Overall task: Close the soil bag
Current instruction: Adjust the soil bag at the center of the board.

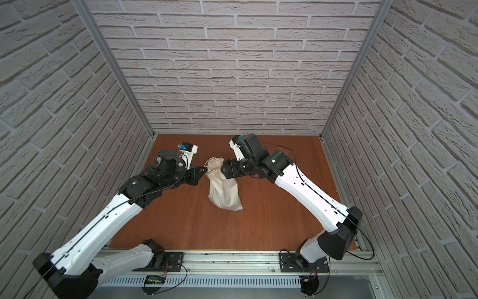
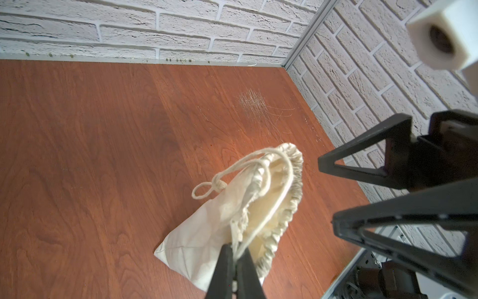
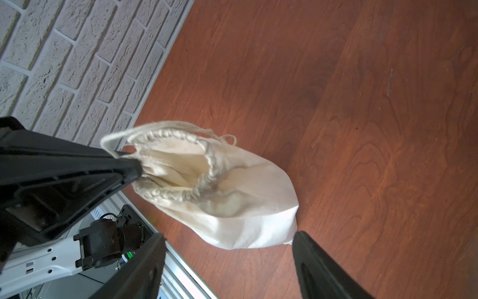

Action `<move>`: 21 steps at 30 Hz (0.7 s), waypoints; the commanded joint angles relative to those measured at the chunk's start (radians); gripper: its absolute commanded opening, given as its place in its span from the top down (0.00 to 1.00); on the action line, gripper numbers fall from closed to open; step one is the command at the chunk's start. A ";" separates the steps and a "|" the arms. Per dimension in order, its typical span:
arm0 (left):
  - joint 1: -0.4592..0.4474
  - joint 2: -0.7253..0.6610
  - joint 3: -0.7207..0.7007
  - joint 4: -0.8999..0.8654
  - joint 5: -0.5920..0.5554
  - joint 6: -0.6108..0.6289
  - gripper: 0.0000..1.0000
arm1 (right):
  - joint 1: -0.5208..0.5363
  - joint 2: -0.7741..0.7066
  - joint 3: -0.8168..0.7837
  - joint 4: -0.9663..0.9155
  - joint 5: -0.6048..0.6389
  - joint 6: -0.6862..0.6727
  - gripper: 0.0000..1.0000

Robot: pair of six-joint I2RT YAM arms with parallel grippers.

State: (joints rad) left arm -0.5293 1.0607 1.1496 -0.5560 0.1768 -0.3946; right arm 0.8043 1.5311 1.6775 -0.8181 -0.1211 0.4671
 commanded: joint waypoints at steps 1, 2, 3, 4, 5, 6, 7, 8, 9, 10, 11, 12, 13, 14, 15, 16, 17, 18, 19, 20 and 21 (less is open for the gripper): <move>-0.006 -0.023 -0.014 0.047 0.008 -0.008 1.00 | 0.017 0.043 0.061 -0.026 0.037 0.034 0.14; -0.007 -0.024 -0.014 0.048 0.009 -0.009 1.00 | 0.020 0.059 0.079 -0.036 0.045 0.034 0.13; -0.006 -0.026 -0.014 0.049 0.007 -0.009 1.00 | 0.023 0.077 0.097 -0.046 0.051 0.036 0.12; -0.007 -0.027 -0.014 0.050 0.007 -0.009 1.00 | 0.026 0.095 0.116 -0.056 0.056 0.037 0.11; -0.008 -0.028 -0.013 0.051 0.008 -0.009 1.00 | 0.030 0.112 0.133 -0.067 0.062 0.037 0.11; -0.010 -0.030 -0.013 0.052 0.007 -0.006 1.00 | 0.036 0.129 0.149 -0.077 0.072 0.038 0.10; -0.011 -0.030 -0.013 0.053 0.006 -0.006 1.00 | 0.041 0.141 0.161 -0.084 0.081 0.039 0.10; -0.011 -0.031 -0.013 0.054 0.006 -0.008 1.00 | 0.045 0.151 0.171 -0.091 0.089 0.039 0.10; -0.012 -0.032 -0.014 0.056 0.007 -0.008 1.00 | 0.049 0.160 0.177 -0.098 0.098 0.040 0.10; -0.012 -0.033 -0.015 0.057 0.007 -0.008 1.00 | 0.051 0.167 0.182 -0.107 0.105 0.041 0.11; -0.012 -0.033 -0.014 0.059 0.005 -0.008 1.00 | 0.053 0.170 0.182 -0.114 0.107 0.040 0.12; -0.013 -0.034 -0.015 0.059 0.003 -0.008 1.00 | 0.055 0.169 0.179 -0.121 0.111 0.040 0.15; -0.013 -0.033 -0.014 0.057 -0.002 -0.008 1.00 | 0.060 0.166 0.175 -0.130 0.116 0.040 0.18; -0.012 -0.032 -0.011 0.054 -0.008 -0.008 1.00 | 0.066 0.158 0.170 -0.137 0.123 0.041 0.21; -0.013 -0.030 -0.008 0.051 -0.015 -0.005 1.00 | 0.073 0.147 0.162 -0.145 0.135 0.042 0.22; -0.013 -0.029 -0.006 0.049 -0.023 -0.004 1.00 | 0.082 0.127 0.143 -0.149 0.152 0.045 0.26; -0.012 -0.026 -0.003 0.048 -0.029 -0.002 1.00 | 0.087 0.105 0.120 -0.147 0.160 0.050 0.33; -0.013 -0.022 -0.002 0.049 -0.033 0.000 1.00 | 0.089 0.092 0.105 -0.141 0.164 0.052 0.40; -0.012 -0.017 0.000 0.050 -0.032 0.000 1.00 | 0.090 0.081 0.086 -0.136 0.166 0.053 0.50; -0.013 -0.010 0.002 0.051 -0.030 0.002 1.00 | 0.091 0.075 0.077 -0.135 0.169 0.053 0.60; -0.014 -0.005 0.004 0.052 -0.025 0.002 1.00 | 0.091 0.074 0.070 -0.140 0.173 0.052 0.68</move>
State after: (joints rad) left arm -0.5381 1.0523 1.1454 -0.5514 0.1658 -0.3946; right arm 0.8890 1.6554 1.7756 -0.9352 0.0086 0.5102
